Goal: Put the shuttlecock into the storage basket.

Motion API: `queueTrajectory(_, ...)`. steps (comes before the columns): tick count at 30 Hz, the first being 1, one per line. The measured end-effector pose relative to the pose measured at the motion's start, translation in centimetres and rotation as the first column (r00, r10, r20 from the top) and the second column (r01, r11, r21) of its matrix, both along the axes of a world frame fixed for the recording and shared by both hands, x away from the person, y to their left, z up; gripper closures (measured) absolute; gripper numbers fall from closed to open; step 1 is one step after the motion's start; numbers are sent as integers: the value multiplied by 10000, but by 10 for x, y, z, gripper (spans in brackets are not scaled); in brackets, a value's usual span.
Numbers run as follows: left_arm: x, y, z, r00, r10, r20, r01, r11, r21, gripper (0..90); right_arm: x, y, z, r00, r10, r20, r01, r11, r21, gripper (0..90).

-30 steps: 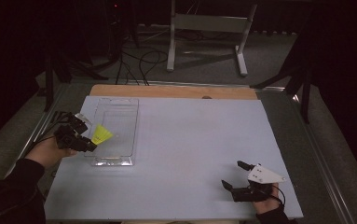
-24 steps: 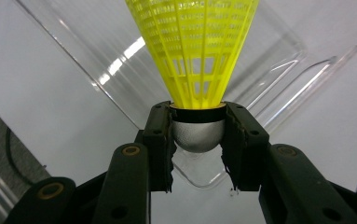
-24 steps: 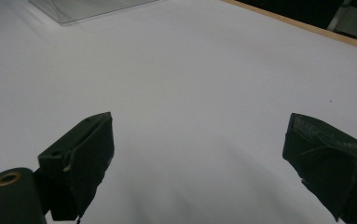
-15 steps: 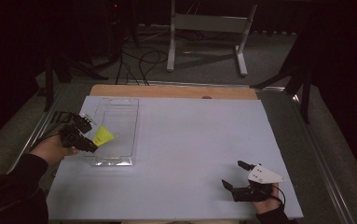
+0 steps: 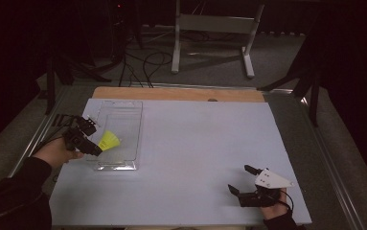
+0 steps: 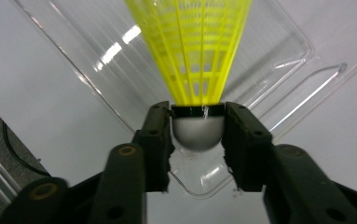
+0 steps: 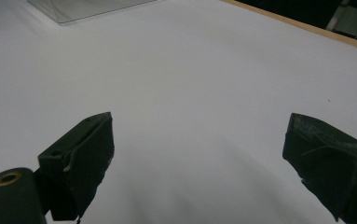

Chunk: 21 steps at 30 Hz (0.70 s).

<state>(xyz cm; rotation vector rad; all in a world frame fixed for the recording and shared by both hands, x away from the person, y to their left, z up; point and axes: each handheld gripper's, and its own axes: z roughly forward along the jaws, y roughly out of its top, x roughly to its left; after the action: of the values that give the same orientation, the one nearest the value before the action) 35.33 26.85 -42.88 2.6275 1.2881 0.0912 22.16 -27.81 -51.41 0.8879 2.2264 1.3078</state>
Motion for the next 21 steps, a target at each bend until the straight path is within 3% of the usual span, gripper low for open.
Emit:
queueTrajectory(11,-3,-3,10,9994,260,217,-257,9996,-140,311,0,0,0,10000,-4,3,4,10000,1,92)
queueTrajectory(16,-4,-5,13,9992,192,340,-182,9994,-293,269,0,0,0,10000,-38,-1,38,10000,12,91)
queueTrajectory(19,-5,-7,13,9999,-95,50,98,9983,-577,153,0,0,0,10000,-14,2,14,10000,-1,91)
queueTrajectory(21,-6,-8,14,9997,-196,148,205,9977,-648,132,0,0,0,10000,-10,-7,10,10000,15,91)
